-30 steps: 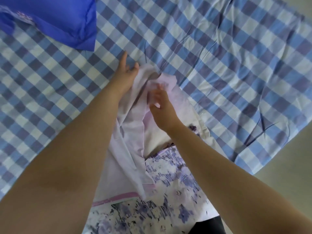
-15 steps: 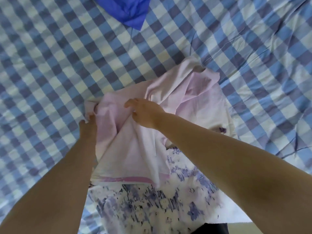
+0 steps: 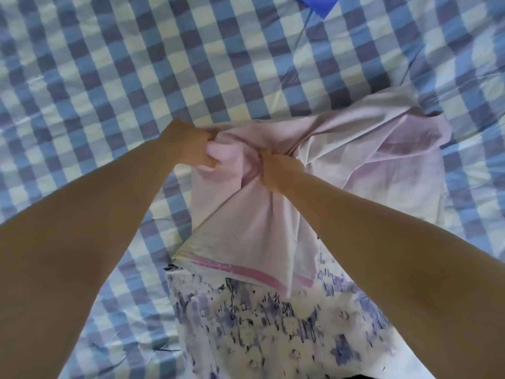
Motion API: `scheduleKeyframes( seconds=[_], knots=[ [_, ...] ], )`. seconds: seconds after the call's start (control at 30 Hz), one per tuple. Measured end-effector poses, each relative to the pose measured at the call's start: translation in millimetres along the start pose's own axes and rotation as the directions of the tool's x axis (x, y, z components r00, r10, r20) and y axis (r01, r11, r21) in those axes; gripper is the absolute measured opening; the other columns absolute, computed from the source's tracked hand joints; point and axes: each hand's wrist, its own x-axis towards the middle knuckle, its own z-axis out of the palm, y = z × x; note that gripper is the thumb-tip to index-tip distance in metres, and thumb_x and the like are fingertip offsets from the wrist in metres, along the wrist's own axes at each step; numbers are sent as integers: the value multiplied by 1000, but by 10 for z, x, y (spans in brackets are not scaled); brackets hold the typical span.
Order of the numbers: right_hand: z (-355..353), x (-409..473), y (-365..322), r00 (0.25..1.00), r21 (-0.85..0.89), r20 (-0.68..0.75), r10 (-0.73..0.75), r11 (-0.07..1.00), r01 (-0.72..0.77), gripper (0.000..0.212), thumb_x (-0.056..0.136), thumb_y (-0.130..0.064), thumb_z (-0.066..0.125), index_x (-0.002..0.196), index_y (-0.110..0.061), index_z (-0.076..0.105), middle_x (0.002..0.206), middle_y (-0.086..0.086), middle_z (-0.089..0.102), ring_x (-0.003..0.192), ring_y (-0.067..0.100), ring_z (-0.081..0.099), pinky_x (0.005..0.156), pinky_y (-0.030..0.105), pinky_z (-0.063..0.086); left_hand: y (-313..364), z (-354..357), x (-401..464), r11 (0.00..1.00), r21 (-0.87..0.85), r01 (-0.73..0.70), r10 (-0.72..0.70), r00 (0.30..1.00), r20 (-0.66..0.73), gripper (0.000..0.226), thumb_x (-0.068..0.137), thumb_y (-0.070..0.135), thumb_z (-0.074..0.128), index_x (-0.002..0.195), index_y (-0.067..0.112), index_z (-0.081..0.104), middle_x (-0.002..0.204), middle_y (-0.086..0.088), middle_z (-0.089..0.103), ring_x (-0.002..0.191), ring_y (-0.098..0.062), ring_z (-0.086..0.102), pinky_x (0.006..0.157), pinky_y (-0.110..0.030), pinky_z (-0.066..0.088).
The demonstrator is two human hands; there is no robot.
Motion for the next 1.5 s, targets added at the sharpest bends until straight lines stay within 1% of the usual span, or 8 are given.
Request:
scheduleKeyframes(
  seconds=[0.13, 0.4, 0.6, 0.73, 0.87, 1.07, 1.3, 1.5],
  knots=[
    [35, 78, -80, 998, -27, -23, 59, 998, -60, 60, 96, -22, 33, 151, -24, 10, 131, 10, 55, 115, 35, 56, 89, 43, 44, -230, -248, 3, 999, -26, 21, -13, 959, 282, 74, 69, 77, 57, 124, 27, 55, 96, 4, 59, 94, -22, 53, 83, -35, 30],
    [1, 211, -148, 989, 7, 68, 130, 991, -131, 61, 94, -22, 36, 150, -27, 11, 136, 15, 48, 119, 42, 50, 93, 50, 42, -640, 100, -173, 765, -400, 505, -637, 689, -347, 40, 83, 2, 58, 122, -3, 49, 135, -26, 36, 112, -44, 46, 90, -52, 44],
    [-154, 133, -124, 985, -129, 164, -53, 989, 75, 59, 96, -14, 39, 150, -12, 14, 145, 18, 39, 126, 38, 45, 102, 41, 37, 443, 852, -729, 867, -487, -105, -129, 897, -424, 51, 81, 35, 70, 120, 6, 51, 117, -17, 53, 96, -40, 58, 76, -48, 50],
    [-180, -161, 85, 916, -294, 107, -387, 868, 401, 43, 94, -14, 37, 137, -15, 39, 140, 14, 44, 121, 35, 50, 97, 40, 41, 948, 1216, -932, 441, -835, 329, -572, 820, 21, 77, 79, 48, 68, 137, 12, 33, 135, -14, 39, 119, -35, 43, 91, -48, 46],
    [291, -469, 399, 482, -503, 46, -875, 396, 768, 37, 86, -36, 49, 112, -13, 63, 120, 13, 63, 107, 34, 60, 95, 47, 47, 952, 1458, -1071, 26, -839, 543, -542, 713, 444, 60, 86, 53, 57, 125, 8, 51, 114, -16, 61, 100, -34, 57, 80, -39, 47],
    [784, -832, 553, 673, -616, 380, -635, 369, 696, 94, 62, -68, 66, 144, -35, 34, 155, 3, 27, 144, 32, 20, 109, 65, 20, 694, 1356, -1256, 357, -748, 560, -253, 829, 499, 33, 92, 34, 55, 110, 8, 64, 92, -11, 65, 80, -27, 64, 74, -36, 56],
    [1090, -1054, 386, 718, -502, -39, -695, 635, 587, 50, 57, -9, 83, 105, -10, 70, 113, 8, 69, 105, 26, 65, 95, 44, 47, 740, 1313, -1428, 575, -639, 510, -312, 859, 405, 25, 96, 16, 46, 115, 2, 56, 96, -13, 64, 81, -29, 64, 70, -37, 55],
    [825, -1118, 438, 752, -220, -223, -620, 784, 581, 30, 92, -32, 41, 79, -11, 58, 60, 2, 59, 58, 28, 60, 54, 28, 48, 1120, 1636, -1758, 341, -758, 557, -374, 820, 434, 85, 72, 60, 68, 132, 14, 28, 114, -9, 51, 97, -35, 59, 78, -46, 54]
  ],
)
